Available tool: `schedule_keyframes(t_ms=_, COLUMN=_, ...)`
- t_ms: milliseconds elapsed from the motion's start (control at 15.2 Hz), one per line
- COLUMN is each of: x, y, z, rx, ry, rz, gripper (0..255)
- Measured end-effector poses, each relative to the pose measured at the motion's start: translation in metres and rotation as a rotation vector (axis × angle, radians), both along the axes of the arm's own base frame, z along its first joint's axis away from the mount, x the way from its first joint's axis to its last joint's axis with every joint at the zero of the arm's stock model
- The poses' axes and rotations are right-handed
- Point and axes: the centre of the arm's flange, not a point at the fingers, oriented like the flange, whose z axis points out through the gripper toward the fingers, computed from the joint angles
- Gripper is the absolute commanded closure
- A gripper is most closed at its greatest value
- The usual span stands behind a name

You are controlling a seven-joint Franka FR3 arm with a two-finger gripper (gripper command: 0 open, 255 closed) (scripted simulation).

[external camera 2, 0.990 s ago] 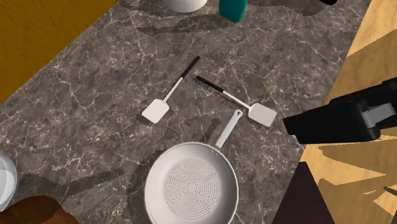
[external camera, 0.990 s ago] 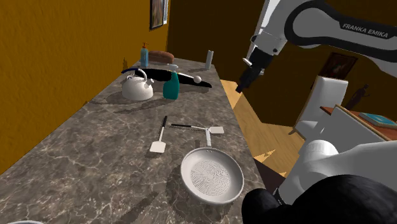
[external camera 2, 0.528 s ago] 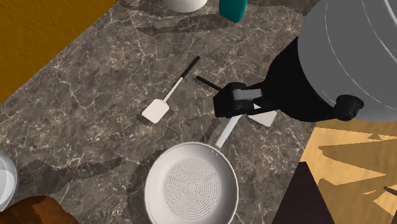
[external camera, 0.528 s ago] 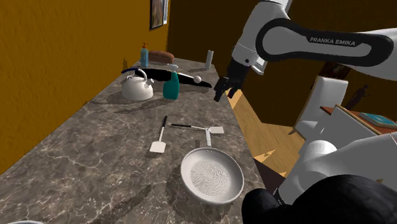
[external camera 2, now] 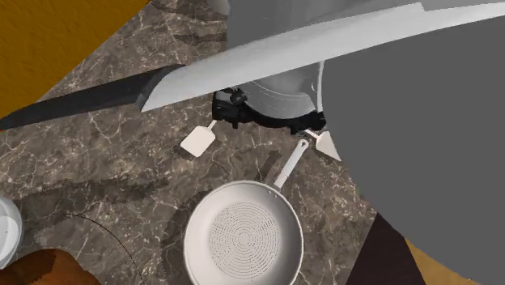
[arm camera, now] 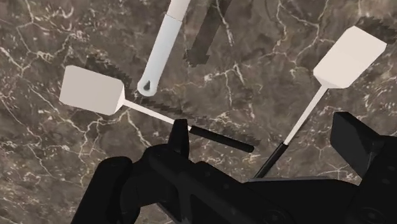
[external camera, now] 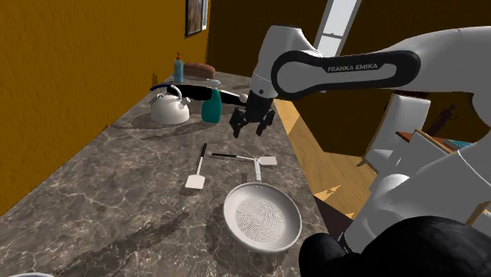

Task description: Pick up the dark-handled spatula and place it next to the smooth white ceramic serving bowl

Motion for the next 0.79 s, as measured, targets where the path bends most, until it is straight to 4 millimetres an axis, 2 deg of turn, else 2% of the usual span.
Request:
schedule_keyframes(t_ms=132, x=0.015, y=0.01, z=-0.016, rx=-0.001, ry=0.009, rz=-0.061, gripper=0)
schedule_keyframes(t_ms=330, x=0.047, y=0.029, z=-0.042, rx=-0.001, ry=0.022, rz=-0.149, gripper=0)
schedule_keyframes(t_ms=792, x=0.121, y=0.058, z=-0.099, rx=-0.002, ry=0.054, rz=-0.36, gripper=0)
